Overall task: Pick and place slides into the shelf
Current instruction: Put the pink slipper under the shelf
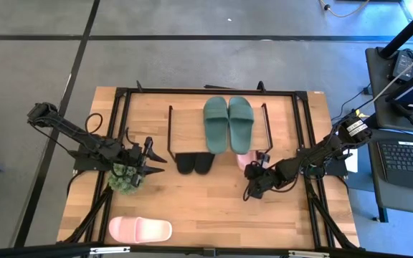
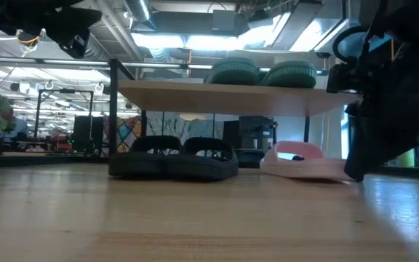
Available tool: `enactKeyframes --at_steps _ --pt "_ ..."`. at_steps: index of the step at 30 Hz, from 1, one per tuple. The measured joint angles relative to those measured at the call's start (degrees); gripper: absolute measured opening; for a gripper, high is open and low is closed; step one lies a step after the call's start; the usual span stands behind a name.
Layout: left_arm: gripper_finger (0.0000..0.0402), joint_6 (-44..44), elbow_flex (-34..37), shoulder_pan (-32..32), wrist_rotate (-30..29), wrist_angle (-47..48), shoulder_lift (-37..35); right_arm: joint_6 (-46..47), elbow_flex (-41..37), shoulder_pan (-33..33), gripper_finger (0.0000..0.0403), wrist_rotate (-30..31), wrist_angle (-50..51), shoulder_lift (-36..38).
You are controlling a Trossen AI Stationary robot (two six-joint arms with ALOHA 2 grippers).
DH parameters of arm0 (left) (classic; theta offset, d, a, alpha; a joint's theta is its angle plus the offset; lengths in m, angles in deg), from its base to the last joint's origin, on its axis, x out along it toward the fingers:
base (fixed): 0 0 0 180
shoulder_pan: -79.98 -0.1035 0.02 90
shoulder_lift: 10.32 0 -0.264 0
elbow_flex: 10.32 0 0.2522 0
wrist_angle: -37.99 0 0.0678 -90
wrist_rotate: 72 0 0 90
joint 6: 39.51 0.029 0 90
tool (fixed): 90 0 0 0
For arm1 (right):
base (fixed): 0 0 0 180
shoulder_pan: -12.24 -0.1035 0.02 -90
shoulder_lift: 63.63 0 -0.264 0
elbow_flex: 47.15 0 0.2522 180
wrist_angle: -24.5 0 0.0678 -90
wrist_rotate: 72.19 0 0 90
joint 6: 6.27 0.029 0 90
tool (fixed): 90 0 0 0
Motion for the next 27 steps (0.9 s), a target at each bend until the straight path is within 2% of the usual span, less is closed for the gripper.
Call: enactKeyframes --at_steps 6,17,22,27 --pt "0.0143 -0.02 0.00 0.00 0.00 0.00 0.00 3.03 -0.02 -0.01 0.0089 1.07 3.70 0.00" --pt "0.0143 0.00 0.00 0.03 0.01 0.00 0.00 2.80 1.13 -1.03 0.0089 1.12 4.11 0.43" --pt "0.0143 0.09 0.00 0.04 1.40 0.00 0.00 -1.68 5.00 -3.49 0.0089 1.12 4.09 2.96" --pt "0.0143 1.59 0.00 0.89 6.62 -1.33 0.08 -11.59 7.29 -6.84 0.0089 2.90 4.10 6.69"
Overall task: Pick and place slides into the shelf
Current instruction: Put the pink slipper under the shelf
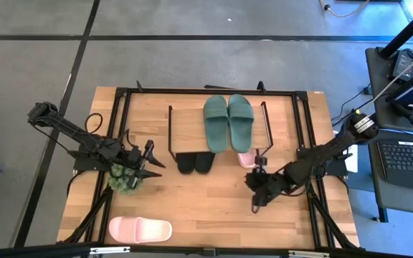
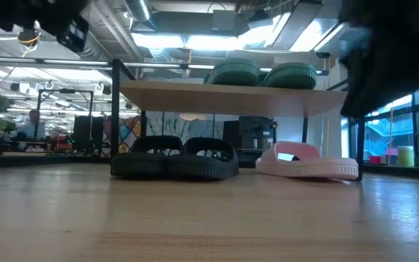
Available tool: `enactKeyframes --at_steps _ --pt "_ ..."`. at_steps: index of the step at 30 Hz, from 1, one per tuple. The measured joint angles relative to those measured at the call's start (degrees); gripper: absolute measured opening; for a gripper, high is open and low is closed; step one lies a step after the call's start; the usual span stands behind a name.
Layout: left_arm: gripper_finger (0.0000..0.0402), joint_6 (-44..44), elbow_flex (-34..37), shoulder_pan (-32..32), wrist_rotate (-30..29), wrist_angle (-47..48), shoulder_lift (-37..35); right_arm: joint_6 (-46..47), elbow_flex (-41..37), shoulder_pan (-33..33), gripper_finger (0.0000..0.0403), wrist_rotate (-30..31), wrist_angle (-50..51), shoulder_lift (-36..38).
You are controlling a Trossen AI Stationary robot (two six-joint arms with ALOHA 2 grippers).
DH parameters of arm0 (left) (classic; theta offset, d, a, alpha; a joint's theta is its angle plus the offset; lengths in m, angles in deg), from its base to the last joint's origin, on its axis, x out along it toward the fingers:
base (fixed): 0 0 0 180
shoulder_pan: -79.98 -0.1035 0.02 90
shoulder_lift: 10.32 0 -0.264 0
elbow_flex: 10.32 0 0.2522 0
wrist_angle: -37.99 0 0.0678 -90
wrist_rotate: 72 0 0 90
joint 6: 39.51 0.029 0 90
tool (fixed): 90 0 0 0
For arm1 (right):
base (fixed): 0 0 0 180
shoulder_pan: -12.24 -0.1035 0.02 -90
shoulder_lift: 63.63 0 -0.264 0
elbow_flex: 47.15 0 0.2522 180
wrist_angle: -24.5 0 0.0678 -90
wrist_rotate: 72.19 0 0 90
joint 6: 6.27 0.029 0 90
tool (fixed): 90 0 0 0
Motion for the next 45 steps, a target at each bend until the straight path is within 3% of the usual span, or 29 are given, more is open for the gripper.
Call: enactKeyframes --at_steps 6,14,24,34,41,45 --pt "0.0143 2.72 -1.43 4.70 2.55 -5.84 3.80 -3.45 -2.50 -1.01 0.0089 1.52 0.62 11.64" --pt "0.0143 0.46 -15.91 11.42 2.68 3.54 20.48 -4.00 -8.68 -1.03 0.0089 0.65 -0.28 26.84" --pt "0.0143 -39.19 -41.52 16.51 3.87 24.52 44.21 -4.47 -12.17 -1.01 0.0089 0.56 -1.93 32.24" --pt "0.0143 -85.40 -65.65 16.72 3.51 62.83 58.83 -5.18 -15.28 -0.99 0.0089 0.56 -2.77 32.19" --pt "0.0143 -103.34 -79.81 16.72 15.70 85.54 68.52 -4.94 -19.06 -0.98 0.0089 0.57 -4.05 32.19" --pt "0.0143 -108.18 -82.29 16.84 24.65 92.31 72.07 -4.94 -21.20 -0.98 0.0089 0.56 -6.13 32.19"
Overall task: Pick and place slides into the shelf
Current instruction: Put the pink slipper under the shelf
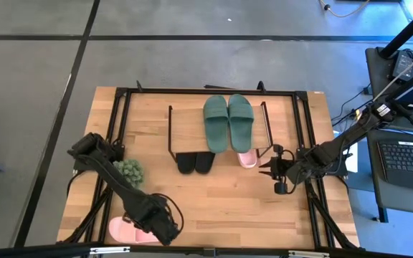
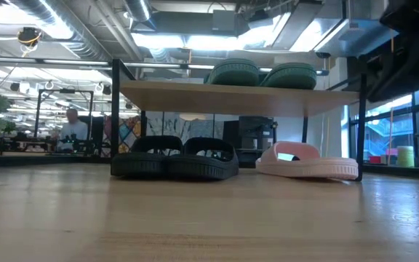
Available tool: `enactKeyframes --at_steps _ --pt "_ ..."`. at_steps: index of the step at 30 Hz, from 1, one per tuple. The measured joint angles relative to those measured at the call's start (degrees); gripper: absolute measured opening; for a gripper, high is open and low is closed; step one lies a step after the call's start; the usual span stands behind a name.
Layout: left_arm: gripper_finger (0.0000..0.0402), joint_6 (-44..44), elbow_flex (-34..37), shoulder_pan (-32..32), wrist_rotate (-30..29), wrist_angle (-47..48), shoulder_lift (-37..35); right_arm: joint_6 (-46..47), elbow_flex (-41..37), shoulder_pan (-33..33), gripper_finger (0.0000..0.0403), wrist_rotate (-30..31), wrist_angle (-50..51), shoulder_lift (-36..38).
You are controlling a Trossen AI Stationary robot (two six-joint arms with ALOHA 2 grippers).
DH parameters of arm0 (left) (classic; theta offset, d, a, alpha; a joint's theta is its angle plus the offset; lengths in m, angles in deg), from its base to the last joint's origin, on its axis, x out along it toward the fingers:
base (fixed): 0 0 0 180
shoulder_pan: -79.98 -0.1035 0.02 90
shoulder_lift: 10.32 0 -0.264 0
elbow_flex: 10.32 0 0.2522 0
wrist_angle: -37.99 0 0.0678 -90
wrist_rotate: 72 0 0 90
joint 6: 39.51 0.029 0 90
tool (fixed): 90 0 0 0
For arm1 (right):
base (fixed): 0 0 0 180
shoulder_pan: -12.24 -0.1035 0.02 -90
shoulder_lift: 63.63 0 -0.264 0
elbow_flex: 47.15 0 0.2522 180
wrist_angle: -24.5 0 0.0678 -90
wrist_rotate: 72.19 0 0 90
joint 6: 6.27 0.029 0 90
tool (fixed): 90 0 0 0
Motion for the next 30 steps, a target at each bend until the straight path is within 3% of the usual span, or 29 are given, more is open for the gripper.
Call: enactKeyframes --at_steps 4,17,25,30 --pt "0.0143 -3.78 -0.07 1.00 5.33 3.85 1.67 -0.10 -1.05 -0.01 0.0089 0.00 -1.80 0.00" --pt "0.0143 -8.85 0.28 3.62 4.60 4.37 5.22 -0.36 -1.06 -0.01 0.0089 0.00 -3.56 0.00" --pt "0.0143 -8.90 0.70 3.80 -5.24 3.66 5.18 -1.56 -1.06 -0.01 0.0089 0.02 -5.06 0.00" --pt "0.0143 -10.58 0.70 3.16 1.57 5.09 5.30 -1.64 -1.05 -0.01 0.0089 0.02 -5.34 0.00"
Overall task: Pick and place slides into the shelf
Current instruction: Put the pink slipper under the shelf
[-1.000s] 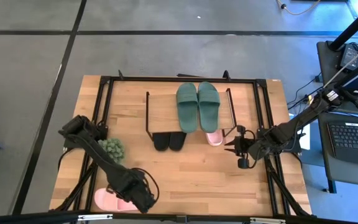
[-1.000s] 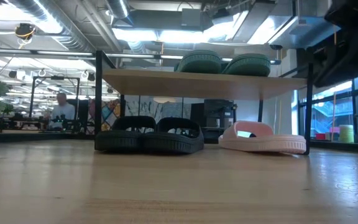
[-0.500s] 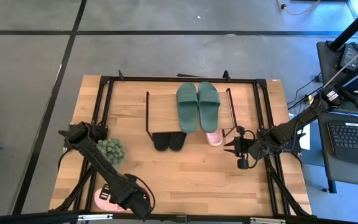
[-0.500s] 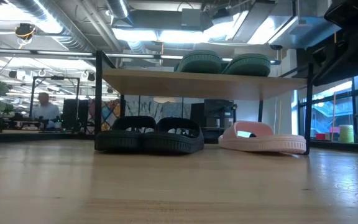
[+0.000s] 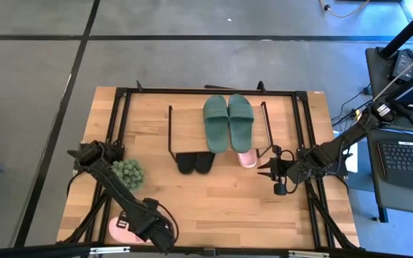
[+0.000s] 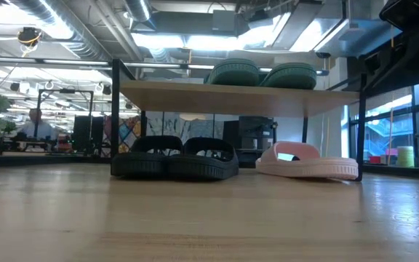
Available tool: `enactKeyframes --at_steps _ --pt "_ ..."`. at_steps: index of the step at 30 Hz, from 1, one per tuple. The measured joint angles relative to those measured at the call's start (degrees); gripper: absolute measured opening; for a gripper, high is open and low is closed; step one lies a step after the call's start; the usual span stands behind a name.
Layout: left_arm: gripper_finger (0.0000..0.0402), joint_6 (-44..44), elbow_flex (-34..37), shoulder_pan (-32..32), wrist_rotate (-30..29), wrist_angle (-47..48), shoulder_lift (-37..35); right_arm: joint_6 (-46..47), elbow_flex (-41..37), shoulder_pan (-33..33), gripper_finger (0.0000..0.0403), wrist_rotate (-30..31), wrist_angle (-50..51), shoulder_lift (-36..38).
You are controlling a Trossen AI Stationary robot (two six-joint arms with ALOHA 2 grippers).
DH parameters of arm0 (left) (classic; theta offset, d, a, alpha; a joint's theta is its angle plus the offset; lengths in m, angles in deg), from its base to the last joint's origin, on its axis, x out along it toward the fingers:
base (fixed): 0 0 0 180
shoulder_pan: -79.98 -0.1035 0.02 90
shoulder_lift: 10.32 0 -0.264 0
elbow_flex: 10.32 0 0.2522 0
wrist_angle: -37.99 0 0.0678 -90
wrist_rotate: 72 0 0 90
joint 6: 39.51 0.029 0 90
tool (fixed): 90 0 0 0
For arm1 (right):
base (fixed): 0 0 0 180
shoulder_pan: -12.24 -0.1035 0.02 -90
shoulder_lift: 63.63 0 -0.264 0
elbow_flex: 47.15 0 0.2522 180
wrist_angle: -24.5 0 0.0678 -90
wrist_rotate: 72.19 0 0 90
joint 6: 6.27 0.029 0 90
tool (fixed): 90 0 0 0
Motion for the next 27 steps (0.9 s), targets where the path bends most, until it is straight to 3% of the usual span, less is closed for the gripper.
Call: enactKeyframes --at_steps 15,27 --pt "0.0143 0.37 0.09 -0.09 10.35 2.80 6.98 -0.20 0.01 0.02 0.0089 0.00 -0.64 0.00" --pt "0.0143 4.87 0.09 0.11 10.61 2.25 9.23 -0.11 0.01 0.02 0.0089 0.00 -0.75 0.00"
